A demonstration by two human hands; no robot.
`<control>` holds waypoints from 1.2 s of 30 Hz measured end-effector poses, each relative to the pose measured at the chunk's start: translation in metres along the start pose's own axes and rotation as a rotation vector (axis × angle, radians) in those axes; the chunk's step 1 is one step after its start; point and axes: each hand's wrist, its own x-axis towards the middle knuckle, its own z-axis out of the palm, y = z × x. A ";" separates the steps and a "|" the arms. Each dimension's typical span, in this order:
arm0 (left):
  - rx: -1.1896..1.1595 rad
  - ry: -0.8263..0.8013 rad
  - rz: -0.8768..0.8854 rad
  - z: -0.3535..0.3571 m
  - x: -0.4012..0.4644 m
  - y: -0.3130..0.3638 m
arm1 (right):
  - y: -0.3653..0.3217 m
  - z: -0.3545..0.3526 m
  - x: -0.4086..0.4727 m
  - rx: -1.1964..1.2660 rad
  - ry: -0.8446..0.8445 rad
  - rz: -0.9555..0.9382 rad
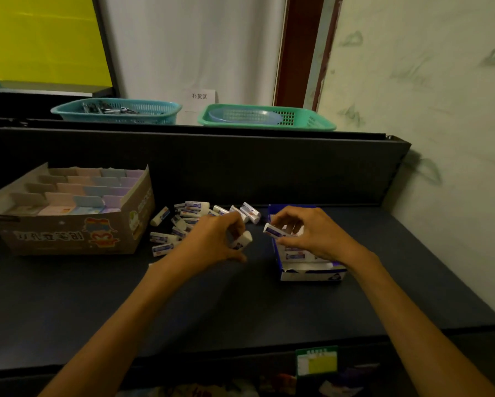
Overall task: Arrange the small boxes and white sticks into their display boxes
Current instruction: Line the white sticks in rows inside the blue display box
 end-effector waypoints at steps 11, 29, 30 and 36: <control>-0.225 0.009 0.080 0.014 0.020 0.027 | 0.028 -0.022 -0.021 0.095 0.018 0.021; -0.085 0.038 0.101 0.038 0.045 0.055 | 0.069 -0.043 -0.041 0.254 0.065 0.060; -0.055 0.038 0.106 0.039 0.045 0.056 | 0.069 -0.044 -0.042 0.232 0.053 0.051; 0.061 0.031 0.088 0.044 0.042 0.058 | 0.069 -0.045 -0.045 0.175 0.023 0.012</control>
